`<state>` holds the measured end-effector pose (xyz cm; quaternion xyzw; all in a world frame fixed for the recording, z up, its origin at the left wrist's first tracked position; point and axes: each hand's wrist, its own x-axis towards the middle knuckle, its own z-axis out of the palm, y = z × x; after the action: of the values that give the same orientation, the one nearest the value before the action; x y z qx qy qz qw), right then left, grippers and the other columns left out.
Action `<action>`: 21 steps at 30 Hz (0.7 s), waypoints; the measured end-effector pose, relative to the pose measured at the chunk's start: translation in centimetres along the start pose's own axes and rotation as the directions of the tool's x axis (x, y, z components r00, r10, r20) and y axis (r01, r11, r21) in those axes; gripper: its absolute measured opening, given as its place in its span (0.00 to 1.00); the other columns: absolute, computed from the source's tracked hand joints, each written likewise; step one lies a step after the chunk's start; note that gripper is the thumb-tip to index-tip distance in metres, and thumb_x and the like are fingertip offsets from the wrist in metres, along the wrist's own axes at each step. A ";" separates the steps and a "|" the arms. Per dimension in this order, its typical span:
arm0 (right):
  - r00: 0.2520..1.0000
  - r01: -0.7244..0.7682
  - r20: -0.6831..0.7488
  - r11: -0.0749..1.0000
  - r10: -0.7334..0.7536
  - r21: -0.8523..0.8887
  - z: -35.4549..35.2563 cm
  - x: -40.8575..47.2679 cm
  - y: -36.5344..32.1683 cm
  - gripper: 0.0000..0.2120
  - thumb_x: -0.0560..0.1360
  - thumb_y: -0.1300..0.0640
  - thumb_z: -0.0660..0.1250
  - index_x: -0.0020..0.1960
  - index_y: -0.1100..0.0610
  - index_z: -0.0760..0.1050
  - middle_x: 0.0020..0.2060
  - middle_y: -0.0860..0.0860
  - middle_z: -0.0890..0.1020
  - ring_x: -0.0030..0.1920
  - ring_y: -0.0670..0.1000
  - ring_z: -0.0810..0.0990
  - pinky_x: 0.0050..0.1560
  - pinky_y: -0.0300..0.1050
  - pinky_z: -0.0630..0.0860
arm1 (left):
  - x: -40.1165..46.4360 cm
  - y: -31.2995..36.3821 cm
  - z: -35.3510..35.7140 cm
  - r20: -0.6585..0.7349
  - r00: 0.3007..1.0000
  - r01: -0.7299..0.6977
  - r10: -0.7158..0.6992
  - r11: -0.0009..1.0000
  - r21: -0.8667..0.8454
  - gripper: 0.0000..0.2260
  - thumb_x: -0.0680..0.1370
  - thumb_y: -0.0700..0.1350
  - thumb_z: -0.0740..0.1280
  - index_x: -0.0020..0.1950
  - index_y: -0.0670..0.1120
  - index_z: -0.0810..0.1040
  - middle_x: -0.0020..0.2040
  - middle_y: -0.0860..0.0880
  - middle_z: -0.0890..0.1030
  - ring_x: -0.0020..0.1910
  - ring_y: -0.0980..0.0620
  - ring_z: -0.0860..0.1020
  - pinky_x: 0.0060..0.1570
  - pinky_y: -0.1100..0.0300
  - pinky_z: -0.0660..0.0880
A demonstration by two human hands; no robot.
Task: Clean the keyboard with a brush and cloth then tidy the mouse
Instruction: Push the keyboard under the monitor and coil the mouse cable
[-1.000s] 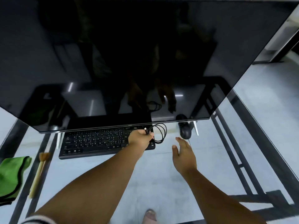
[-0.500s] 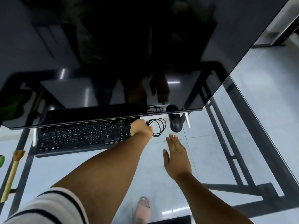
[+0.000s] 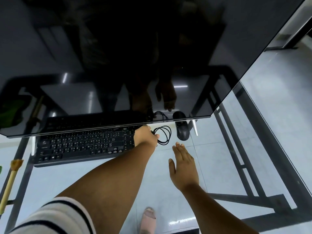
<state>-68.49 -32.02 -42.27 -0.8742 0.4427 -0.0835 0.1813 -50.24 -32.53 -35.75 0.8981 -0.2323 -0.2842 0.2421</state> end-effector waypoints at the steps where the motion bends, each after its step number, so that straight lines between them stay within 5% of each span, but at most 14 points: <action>1: 1.000 0.000 -0.001 1.000 0.000 0.000 0.0 0.0 0.0 0.26 0.79 0.47 0.50 0.73 0.56 0.66 0.75 0.50 0.64 0.76 0.51 0.59 0.72 0.44 0.56 | 0.0 -0.1 0.0 0.001 1.000 -0.004 0.004 1.000 0.000 0.20 0.75 0.48 0.72 0.65 0.45 0.75 0.50 0.45 0.83 0.43 0.50 0.80 0.48 0.59 0.75; 6: 1.000 -0.007 -0.009 1.000 0.007 0.020 0.0 0.1 -0.1 0.28 0.78 0.46 0.49 0.73 0.57 0.67 0.75 0.51 0.65 0.76 0.52 0.61 0.72 0.46 0.59 | 0.2 -0.8 0.2 0.021 1.000 -0.017 0.019 0.997 -0.076 0.17 0.73 0.45 0.72 0.61 0.48 0.77 0.47 0.46 0.84 0.47 0.46 0.83 0.49 0.52 0.80; 10: 0.999 -0.039 -0.006 0.998 0.039 0.050 -0.1 0.2 -0.5 0.25 0.79 0.50 0.55 0.73 0.57 0.67 0.75 0.50 0.64 0.76 0.52 0.60 0.73 0.48 0.60 | -0.5 -1.6 -1.0 0.043 0.996 -0.079 0.084 0.992 -0.102 0.14 0.76 0.43 0.68 0.62 0.48 0.76 0.46 0.49 0.84 0.47 0.50 0.81 0.47 0.60 0.78; 16: 0.995 -0.101 0.011 0.994 0.101 0.035 -0.4 0.4 -2.1 0.24 0.78 0.56 0.61 0.74 0.58 0.65 0.75 0.52 0.63 0.76 0.53 0.58 0.74 0.49 0.57 | -1.7 -3.9 -3.2 0.004 0.980 -0.197 0.198 0.977 -0.084 0.13 0.78 0.46 0.65 0.62 0.47 0.77 0.53 0.49 0.83 0.53 0.51 0.80 0.49 0.67 0.70; 21: 0.999 -0.034 0.008 0.994 0.033 0.102 0.0 0.2 -6.6 0.24 0.79 0.55 0.61 0.74 0.56 0.64 0.74 0.51 0.66 0.75 0.51 0.61 0.72 0.48 0.61 | -2.7 -9.3 -7.6 -0.040 0.970 -0.244 0.241 0.967 -0.072 0.14 0.78 0.46 0.66 0.64 0.48 0.77 0.59 0.48 0.80 0.54 0.51 0.80 0.56 0.60 0.75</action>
<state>-63.48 -28.62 -39.69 -0.8565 0.4518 -0.1004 0.2284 -44.89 -21.47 -34.46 0.8573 -0.3256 -0.2472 0.3129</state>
